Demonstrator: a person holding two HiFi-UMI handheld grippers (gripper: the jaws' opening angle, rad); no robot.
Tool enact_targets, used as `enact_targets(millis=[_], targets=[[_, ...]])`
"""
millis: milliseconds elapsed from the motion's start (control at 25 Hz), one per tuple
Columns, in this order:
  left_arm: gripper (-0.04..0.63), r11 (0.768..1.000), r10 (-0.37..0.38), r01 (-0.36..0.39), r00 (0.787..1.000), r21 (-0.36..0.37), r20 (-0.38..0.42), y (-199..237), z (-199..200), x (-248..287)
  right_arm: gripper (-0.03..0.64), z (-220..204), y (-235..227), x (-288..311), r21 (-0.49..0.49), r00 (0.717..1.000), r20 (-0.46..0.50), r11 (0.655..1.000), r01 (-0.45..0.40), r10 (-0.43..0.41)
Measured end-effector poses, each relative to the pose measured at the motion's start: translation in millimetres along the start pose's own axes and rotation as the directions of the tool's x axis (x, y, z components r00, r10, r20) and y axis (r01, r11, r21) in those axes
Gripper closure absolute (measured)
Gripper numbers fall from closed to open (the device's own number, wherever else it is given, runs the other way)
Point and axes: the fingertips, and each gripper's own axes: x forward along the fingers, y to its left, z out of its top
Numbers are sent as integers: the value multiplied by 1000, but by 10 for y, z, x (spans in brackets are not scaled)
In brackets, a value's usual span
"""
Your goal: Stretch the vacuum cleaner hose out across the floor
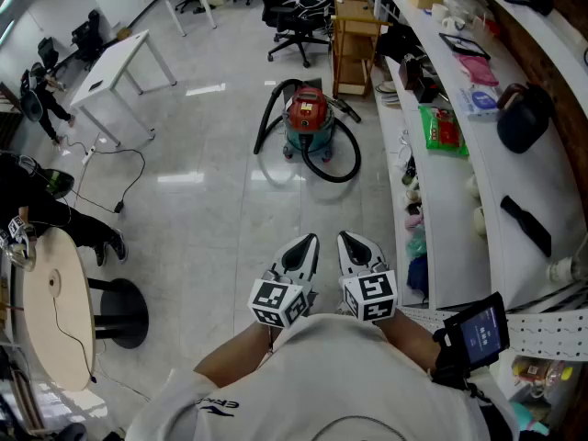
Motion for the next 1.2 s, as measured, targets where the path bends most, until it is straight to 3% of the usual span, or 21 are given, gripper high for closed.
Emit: enact_targets(millis=[640,1200], targets=[[592,1000,5,-5,1000,-13,1,124,7,-109,615,-31,121,55,10,1000,-12,1000,10,-10],[594,999,-25,24,1000,-21,-13,561,48,-348,615,-30,463,323,4,998,-26,999,50,-50]])
